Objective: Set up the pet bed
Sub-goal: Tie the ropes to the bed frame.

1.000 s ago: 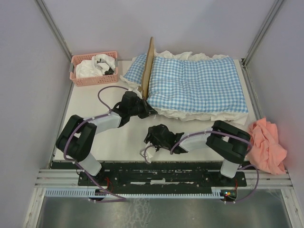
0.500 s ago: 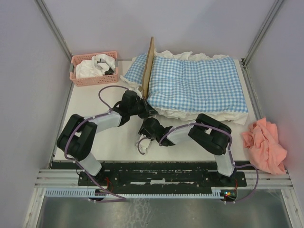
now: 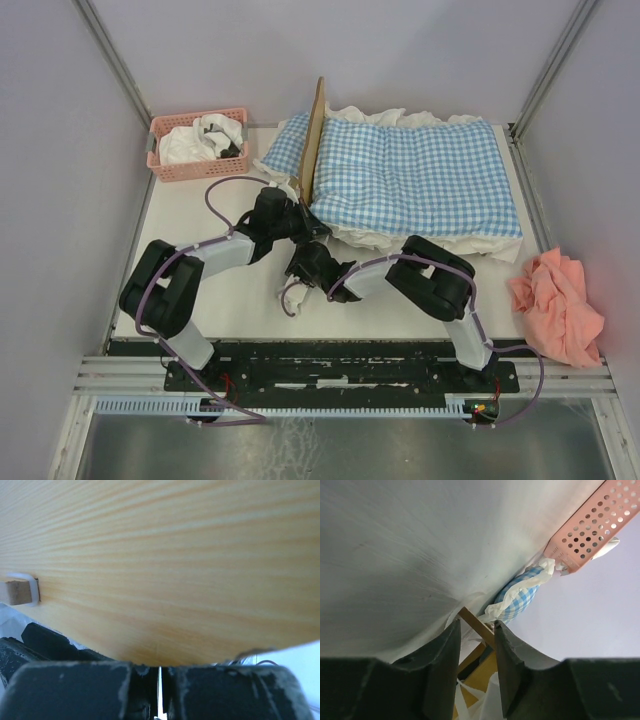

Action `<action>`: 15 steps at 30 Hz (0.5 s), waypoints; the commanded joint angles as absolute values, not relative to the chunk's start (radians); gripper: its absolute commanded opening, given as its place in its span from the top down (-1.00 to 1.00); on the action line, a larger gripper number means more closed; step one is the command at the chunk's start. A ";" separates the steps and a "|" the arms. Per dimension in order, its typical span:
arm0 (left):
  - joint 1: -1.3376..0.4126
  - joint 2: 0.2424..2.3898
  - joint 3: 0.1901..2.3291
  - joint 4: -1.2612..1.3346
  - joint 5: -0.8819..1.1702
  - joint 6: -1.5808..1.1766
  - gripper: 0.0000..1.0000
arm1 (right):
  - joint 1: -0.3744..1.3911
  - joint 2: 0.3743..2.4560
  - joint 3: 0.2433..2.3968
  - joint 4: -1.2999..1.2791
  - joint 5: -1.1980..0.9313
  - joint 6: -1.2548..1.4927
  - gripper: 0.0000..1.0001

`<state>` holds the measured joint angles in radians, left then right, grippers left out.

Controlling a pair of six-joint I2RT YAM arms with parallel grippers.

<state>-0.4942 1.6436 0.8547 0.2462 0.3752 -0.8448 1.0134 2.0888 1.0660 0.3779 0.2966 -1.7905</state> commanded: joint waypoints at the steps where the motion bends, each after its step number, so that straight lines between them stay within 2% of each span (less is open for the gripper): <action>1: -0.502 1.665 0.876 0.250 0.410 -0.883 0.95 | 0.976 2.135 1.077 0.411 0.362 -1.838 0.33; 5: -0.502 1.670 0.879 0.259 0.411 -0.891 0.95 | 0.962 2.107 1.038 0.460 0.319 -1.826 0.94; 10: -0.503 1.666 0.879 0.259 0.400 -0.888 0.95 | 0.925 2.013 0.899 0.557 0.152 -1.826 0.95; 15: -0.502 1.667 0.880 0.264 0.392 -0.882 0.95 | 0.899 1.954 0.847 0.576 0.025 -1.796 0.95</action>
<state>-0.4950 1.6543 0.8585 0.2596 0.3759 -0.8661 0.9134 2.0129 0.8795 0.5266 0.1482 -1.7947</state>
